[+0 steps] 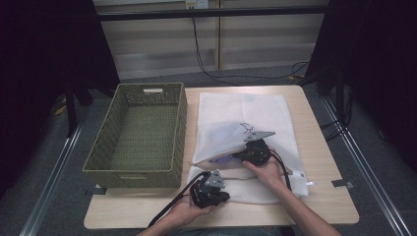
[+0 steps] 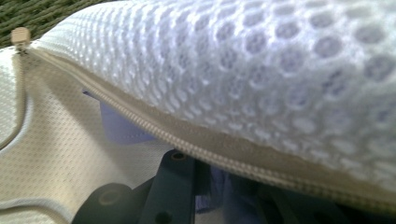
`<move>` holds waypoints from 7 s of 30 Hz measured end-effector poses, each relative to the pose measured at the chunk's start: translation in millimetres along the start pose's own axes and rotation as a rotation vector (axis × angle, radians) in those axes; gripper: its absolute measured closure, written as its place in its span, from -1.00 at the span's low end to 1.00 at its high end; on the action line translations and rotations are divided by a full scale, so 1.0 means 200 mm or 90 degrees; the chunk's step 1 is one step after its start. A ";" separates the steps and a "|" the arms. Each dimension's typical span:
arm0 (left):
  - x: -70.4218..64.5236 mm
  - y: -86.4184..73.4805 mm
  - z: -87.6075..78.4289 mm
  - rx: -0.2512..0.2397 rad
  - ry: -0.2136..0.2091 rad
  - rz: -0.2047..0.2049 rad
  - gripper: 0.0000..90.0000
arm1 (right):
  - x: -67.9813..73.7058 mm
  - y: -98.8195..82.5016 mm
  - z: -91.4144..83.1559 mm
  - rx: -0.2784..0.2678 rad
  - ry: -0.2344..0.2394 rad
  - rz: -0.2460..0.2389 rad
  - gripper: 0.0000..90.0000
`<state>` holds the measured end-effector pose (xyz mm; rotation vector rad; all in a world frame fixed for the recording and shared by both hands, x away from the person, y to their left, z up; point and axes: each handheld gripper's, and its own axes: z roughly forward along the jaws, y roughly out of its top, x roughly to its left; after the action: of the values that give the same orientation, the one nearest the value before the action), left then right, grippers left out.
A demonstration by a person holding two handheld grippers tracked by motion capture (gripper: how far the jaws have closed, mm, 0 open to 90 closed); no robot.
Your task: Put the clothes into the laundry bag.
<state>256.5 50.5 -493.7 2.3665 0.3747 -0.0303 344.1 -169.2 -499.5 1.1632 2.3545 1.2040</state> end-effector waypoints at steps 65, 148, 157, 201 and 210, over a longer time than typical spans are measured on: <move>0.01 0.01 0.00 0.007 -0.005 0.007 0.93 | -0.06 -0.08 -0.20 -0.003 0.087 0.004 0.92; 0.01 0.00 0.00 -0.006 -0.005 0.014 0.92 | -0.32 -0.08 -0.28 0.009 -0.016 -0.023 0.75; 0.01 0.00 0.00 -0.002 -0.006 0.017 0.92 | -0.31 -0.11 -0.24 0.034 -0.033 -0.030 0.85; 0.02 0.04 0.05 -0.014 -0.009 0.000 0.92 | -0.16 0.04 -0.51 -0.096 0.041 -0.036 1.00; 0.03 0.06 0.05 0.005 -0.008 0.006 0.91 | -0.08 0.02 -0.55 -0.088 0.043 -0.061 1.00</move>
<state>265.6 36.6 -493.6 2.3743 0.3574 -0.0429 297.5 -242.9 -430.1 0.9700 2.3029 1.3686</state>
